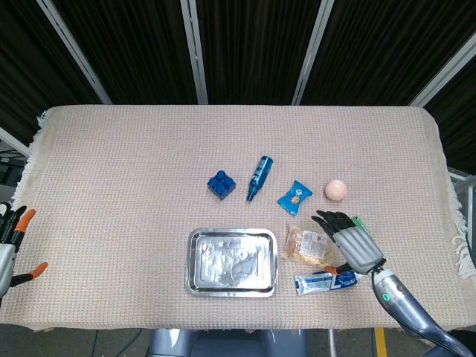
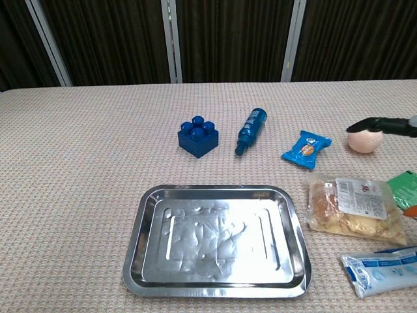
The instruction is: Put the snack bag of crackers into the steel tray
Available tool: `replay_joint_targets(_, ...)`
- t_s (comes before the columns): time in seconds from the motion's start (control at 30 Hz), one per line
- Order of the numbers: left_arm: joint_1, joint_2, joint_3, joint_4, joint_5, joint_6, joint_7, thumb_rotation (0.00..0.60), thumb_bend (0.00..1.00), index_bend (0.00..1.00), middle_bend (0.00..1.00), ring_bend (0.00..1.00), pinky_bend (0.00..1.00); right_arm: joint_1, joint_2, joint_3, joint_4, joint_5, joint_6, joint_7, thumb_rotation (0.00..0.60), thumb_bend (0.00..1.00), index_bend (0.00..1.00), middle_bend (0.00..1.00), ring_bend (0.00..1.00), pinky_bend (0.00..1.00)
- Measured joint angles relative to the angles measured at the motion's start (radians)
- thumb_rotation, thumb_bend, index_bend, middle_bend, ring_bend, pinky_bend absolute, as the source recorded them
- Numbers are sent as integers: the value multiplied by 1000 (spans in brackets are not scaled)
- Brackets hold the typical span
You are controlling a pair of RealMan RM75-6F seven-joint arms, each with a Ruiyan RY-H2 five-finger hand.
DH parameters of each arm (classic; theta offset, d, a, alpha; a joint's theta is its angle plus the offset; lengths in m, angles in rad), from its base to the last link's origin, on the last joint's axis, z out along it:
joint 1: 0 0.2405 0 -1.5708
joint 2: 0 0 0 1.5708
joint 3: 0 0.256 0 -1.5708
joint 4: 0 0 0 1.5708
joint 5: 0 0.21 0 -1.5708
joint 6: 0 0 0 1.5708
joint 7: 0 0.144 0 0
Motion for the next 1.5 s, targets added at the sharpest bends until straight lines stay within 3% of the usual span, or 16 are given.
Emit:
replay_joint_targets(0.5,-1,2,6,5,-8,-17,-18,600,49,0,0,0,0,85,-120,-16,85,121,-126,-69,600,69,37,0,0,71)
replay_joint_targets(0.7,-1,-2,8,18,-15,-26,-35,600,48,0,0,0,0,108,-175,-18,137,152,-149,-66,600,70,87,11,0,87)
replay_joint_targets(0.87,1,-4,9,28,-19,-28,-47,600,50,0,0,0,0,123,-208,-17,178,166,-156,-47,600,75,194,107,28,183)
replay_joint_targets(0.97,2,-4,9,32,-22,-29,-52,600,49,0,0,0,0,128,-219,-15,193,168,-153,-35,600,130,362,223,140,309)
replay_joint_targets(1.07,4,-6,10,38,-24,-30,-59,600,49,0,0,0,0,129,-227,-12,202,163,-138,-26,600,187,469,307,239,411)
replay_joint_targets(1.33,1,-10,11,44,-22,-35,-66,600,49,0,0,0,0,134,-217,-9,185,132,-105,-4,600,222,530,370,323,491)
replay_joint_targets(1.5,-3,-11,8,45,-21,-37,-67,600,48,0,0,0,0,144,-188,4,119,82,-69,13,600,225,540,376,333,500)
